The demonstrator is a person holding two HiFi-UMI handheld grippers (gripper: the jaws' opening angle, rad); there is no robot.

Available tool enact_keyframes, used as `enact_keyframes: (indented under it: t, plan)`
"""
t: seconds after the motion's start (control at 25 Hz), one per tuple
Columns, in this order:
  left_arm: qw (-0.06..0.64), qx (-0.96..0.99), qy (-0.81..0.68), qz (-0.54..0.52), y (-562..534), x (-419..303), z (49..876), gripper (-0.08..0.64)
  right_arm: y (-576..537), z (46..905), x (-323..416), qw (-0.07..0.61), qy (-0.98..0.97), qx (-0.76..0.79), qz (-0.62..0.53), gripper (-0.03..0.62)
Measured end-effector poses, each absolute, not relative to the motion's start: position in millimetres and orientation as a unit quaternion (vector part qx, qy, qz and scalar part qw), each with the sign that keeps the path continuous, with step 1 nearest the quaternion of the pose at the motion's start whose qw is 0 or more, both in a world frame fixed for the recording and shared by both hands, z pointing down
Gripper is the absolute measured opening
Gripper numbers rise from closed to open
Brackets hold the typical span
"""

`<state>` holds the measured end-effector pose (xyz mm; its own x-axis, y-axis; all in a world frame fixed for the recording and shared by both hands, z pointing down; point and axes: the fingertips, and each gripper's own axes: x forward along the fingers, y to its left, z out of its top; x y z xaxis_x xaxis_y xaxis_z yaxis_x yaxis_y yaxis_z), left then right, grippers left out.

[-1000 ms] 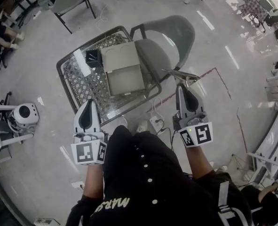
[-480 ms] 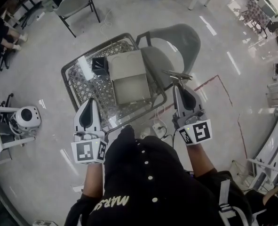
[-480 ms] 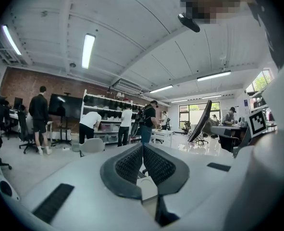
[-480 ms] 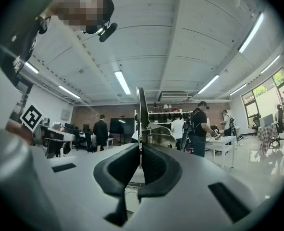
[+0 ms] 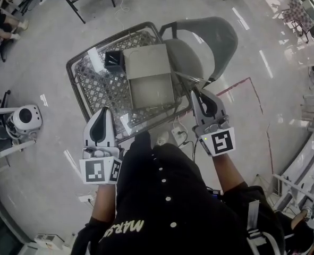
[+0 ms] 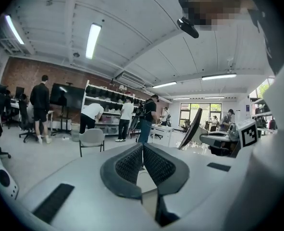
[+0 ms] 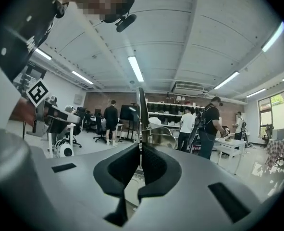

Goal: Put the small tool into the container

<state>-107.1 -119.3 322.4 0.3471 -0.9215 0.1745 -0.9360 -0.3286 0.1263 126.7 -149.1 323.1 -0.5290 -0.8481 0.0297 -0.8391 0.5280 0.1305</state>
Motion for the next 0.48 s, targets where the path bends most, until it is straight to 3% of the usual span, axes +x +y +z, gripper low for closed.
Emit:
enact_keyframes:
  t: [0.2, 0.48]
  plan:
    - [0.119, 0.813, -0.569, 0.036, -110.7, -106.9, 340.5, 0.029, -164.5, 369.6, 104.4, 0.095, -0.888, 0.445, -0.062, 0.015]
    - [0.155, 0.811, -0.562, 0.057, -109.6, -102.0, 371.4, 0.029, -174.1, 448.8, 82.1, 0.218, -0.895, 0.383, -0.070, 0.015]
